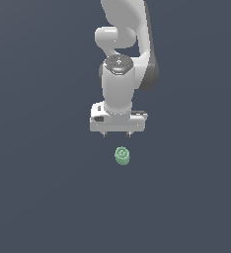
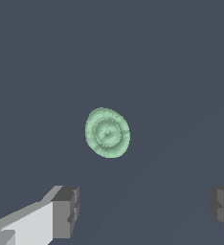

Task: Pick up the object and move it to a goal position.

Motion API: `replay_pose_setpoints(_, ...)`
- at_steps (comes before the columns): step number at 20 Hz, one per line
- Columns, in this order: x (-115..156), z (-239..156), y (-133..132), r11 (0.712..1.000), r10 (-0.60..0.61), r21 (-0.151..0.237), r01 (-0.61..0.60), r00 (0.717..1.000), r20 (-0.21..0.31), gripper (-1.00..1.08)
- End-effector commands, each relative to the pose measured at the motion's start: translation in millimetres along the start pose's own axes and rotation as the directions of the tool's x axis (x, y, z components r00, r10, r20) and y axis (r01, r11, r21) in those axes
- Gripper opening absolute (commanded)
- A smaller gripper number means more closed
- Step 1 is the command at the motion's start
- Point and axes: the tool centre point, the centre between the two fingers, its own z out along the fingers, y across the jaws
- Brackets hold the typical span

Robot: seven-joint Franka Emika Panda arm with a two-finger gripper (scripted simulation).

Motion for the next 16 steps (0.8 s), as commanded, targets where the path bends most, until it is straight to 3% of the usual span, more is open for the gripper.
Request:
replay_pose_setpoints(1, 0.0, 0.0, 0.0, 1.000, 0.000, 0.000, 0.000, 1.000, 0.000, 1.00)
replay_pose_setpoints(16, 4.9, -5.8, -2.7, 1.000, -0.021, 0.011, 0.021, 1.000, -0.003, 1.00)
